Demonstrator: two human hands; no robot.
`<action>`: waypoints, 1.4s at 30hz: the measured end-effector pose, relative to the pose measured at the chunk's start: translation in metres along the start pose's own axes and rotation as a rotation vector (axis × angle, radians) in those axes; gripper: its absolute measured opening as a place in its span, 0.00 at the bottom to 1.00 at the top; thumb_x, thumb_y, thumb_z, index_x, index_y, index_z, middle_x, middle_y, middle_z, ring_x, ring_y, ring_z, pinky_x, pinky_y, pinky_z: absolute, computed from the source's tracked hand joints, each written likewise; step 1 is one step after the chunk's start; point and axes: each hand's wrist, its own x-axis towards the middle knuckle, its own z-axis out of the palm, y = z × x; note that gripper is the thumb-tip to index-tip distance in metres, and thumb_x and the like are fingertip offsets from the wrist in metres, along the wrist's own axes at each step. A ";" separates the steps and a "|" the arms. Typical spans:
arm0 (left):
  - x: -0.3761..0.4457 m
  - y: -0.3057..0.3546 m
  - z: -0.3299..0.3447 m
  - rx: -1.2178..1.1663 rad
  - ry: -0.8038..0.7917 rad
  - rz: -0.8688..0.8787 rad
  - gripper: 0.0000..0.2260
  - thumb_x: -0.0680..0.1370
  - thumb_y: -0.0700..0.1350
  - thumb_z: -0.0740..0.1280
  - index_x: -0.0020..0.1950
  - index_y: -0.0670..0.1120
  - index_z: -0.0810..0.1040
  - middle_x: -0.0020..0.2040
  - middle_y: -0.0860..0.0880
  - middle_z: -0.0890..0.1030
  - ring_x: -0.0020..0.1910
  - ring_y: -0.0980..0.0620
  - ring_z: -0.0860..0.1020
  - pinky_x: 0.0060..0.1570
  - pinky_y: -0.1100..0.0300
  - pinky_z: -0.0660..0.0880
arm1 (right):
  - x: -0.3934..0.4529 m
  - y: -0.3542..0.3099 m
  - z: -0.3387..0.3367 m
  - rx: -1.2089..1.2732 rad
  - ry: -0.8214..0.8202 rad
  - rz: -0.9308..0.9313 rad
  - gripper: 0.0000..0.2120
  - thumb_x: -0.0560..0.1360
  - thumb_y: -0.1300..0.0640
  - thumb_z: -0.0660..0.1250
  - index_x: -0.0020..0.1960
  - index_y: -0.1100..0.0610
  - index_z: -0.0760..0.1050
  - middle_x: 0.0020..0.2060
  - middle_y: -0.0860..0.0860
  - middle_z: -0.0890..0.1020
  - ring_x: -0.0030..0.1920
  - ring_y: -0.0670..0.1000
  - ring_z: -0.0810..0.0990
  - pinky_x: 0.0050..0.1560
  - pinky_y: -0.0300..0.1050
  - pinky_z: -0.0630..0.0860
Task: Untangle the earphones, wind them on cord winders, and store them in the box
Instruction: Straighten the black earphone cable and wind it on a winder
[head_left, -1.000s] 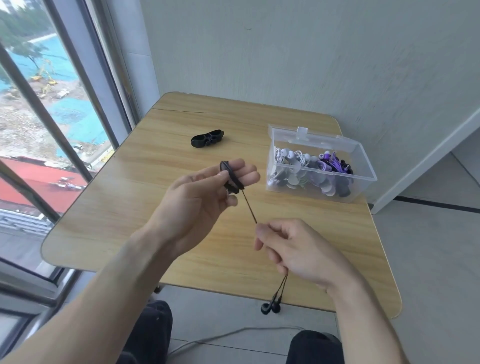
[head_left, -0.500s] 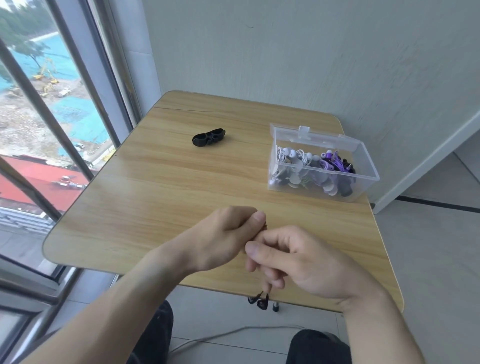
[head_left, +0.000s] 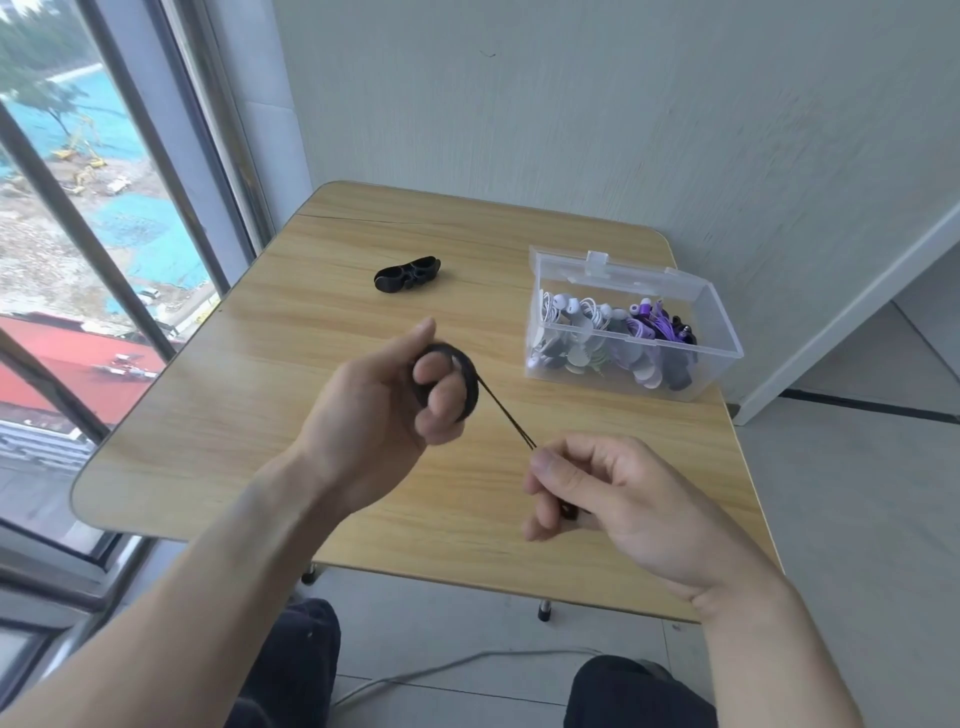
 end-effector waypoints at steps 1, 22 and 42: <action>0.001 0.000 0.000 -0.026 0.004 0.024 0.17 0.80 0.50 0.57 0.32 0.48 0.73 0.30 0.48 0.73 0.26 0.53 0.68 0.30 0.60 0.63 | 0.001 0.001 0.003 0.027 0.001 0.010 0.13 0.79 0.51 0.65 0.45 0.60 0.80 0.33 0.54 0.80 0.38 0.53 0.81 0.41 0.44 0.79; -0.005 -0.043 0.016 1.394 -0.133 0.376 0.18 0.85 0.51 0.55 0.36 0.51 0.69 0.31 0.55 0.74 0.31 0.55 0.73 0.34 0.66 0.66 | -0.006 -0.005 0.012 -0.425 0.323 -0.044 0.13 0.77 0.52 0.69 0.35 0.52 0.82 0.28 0.48 0.84 0.29 0.51 0.81 0.35 0.48 0.80; 0.001 -0.025 0.027 0.713 0.292 0.001 0.20 0.79 0.40 0.58 0.29 0.34 0.72 0.22 0.40 0.70 0.20 0.52 0.65 0.21 0.67 0.63 | 0.017 0.019 0.042 -0.135 0.398 -0.373 0.11 0.80 0.60 0.67 0.58 0.50 0.84 0.40 0.49 0.84 0.43 0.53 0.85 0.39 0.46 0.84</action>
